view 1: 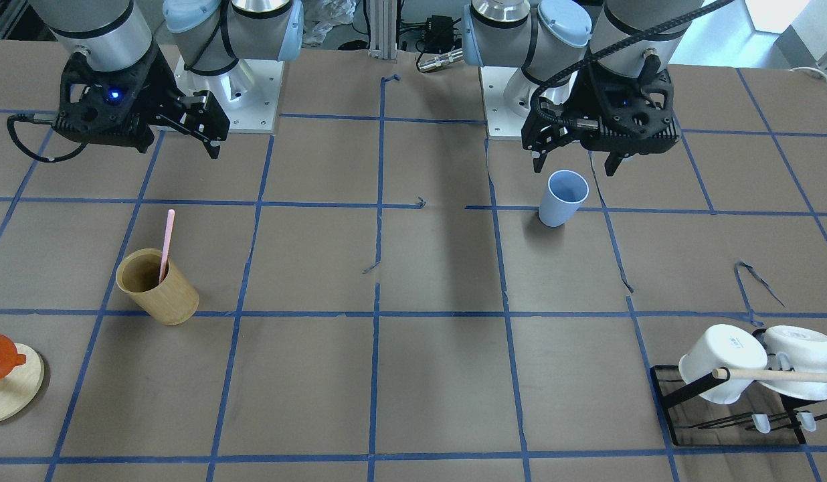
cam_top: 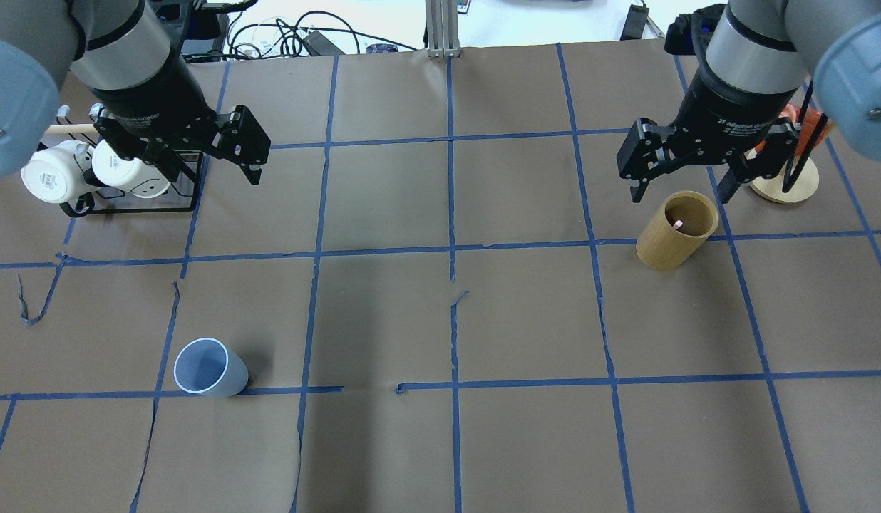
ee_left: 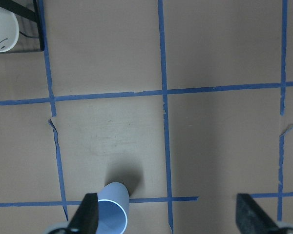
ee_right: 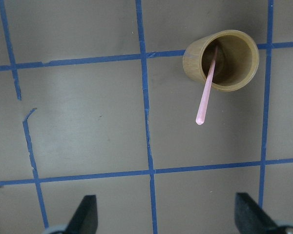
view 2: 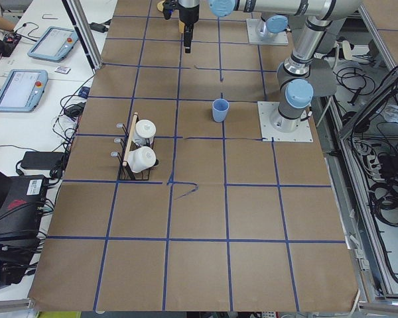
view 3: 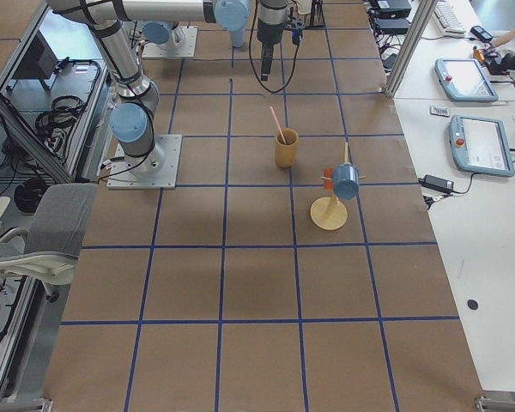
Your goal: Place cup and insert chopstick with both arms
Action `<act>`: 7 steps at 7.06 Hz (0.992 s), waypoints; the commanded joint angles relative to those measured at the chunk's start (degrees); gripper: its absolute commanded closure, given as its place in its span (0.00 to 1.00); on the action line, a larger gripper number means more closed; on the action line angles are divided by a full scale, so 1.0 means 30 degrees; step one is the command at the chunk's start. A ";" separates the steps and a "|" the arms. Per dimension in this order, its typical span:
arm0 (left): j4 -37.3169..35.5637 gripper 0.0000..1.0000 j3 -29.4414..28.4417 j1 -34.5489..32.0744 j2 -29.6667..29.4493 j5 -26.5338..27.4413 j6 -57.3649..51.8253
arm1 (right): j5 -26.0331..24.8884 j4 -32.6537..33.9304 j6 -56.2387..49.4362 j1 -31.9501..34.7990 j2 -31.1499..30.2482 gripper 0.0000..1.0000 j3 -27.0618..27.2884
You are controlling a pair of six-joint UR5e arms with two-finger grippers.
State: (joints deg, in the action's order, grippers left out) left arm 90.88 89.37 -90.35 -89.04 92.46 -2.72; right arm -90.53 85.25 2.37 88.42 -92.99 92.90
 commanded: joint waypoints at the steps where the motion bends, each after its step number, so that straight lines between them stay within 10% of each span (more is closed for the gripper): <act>1: 0.0000 0.00 0.0004 0.0000 0.0001 -0.0029 0.0000 | 0.0000 0.0116 0.0000 -0.0058 0.0030 0.00 0.0000; 7: 0.0147 0.00 0.2366 0.3855 0.0614 0.0263 -0.6292 | 0.1980 -0.0178 0.5971 -0.3838 0.3979 0.00 -0.0321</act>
State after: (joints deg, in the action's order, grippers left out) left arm 91.41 93.08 -82.92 -87.93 93.22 -17.14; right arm -87.71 84.26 16.54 77.16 -83.34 92.27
